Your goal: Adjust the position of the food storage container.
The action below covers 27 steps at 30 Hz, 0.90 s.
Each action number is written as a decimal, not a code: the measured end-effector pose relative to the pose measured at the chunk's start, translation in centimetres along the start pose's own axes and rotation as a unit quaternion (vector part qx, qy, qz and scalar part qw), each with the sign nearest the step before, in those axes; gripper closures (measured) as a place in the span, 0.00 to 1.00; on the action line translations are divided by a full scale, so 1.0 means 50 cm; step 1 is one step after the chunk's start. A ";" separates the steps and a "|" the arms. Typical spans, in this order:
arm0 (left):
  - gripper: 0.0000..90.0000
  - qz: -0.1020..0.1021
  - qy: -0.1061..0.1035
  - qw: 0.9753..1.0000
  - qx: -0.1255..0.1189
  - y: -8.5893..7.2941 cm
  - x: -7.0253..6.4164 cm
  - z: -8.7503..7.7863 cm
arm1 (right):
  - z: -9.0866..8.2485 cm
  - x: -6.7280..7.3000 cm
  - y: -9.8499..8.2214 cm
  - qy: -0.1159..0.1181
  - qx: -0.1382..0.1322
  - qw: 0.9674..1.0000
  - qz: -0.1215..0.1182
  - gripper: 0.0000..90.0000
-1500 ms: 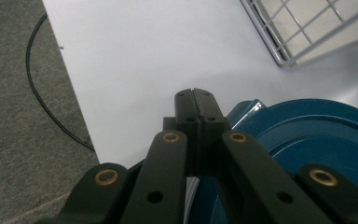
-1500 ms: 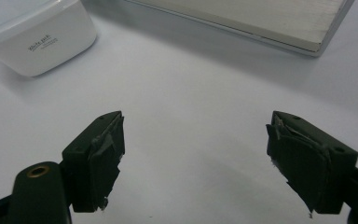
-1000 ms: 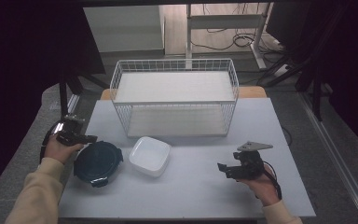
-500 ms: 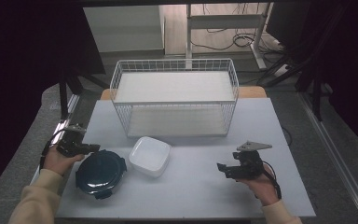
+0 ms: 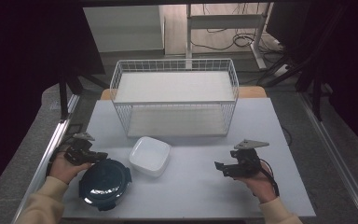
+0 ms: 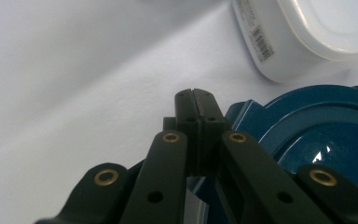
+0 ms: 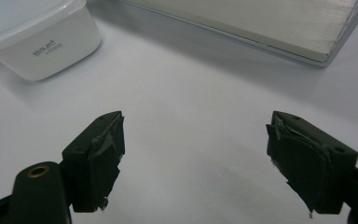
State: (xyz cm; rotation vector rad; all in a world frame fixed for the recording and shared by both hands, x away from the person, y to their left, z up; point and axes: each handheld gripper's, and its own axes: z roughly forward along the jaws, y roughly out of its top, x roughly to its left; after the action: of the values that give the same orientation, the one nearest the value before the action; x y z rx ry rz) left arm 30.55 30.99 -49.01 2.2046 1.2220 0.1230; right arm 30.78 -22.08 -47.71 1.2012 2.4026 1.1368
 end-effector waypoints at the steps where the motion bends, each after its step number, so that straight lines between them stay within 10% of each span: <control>1: 1.00 0.004 -0.001 1.000 0.002 0.002 -0.003 0.002 | 0.000 0.000 0.000 0.000 0.000 1.000 0.000 0.21; 27: 1.00 0.023 -0.027 0.999 0.000 0.020 -0.044 0.021 | -0.001 -0.004 0.001 -0.004 0.002 1.000 0.004 0.21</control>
State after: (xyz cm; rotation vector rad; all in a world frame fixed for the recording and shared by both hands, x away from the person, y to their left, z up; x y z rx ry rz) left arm 30.39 28.37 -48.87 2.2223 1.1438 0.0810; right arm 30.92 -22.26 -47.68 1.2167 2.3976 1.1272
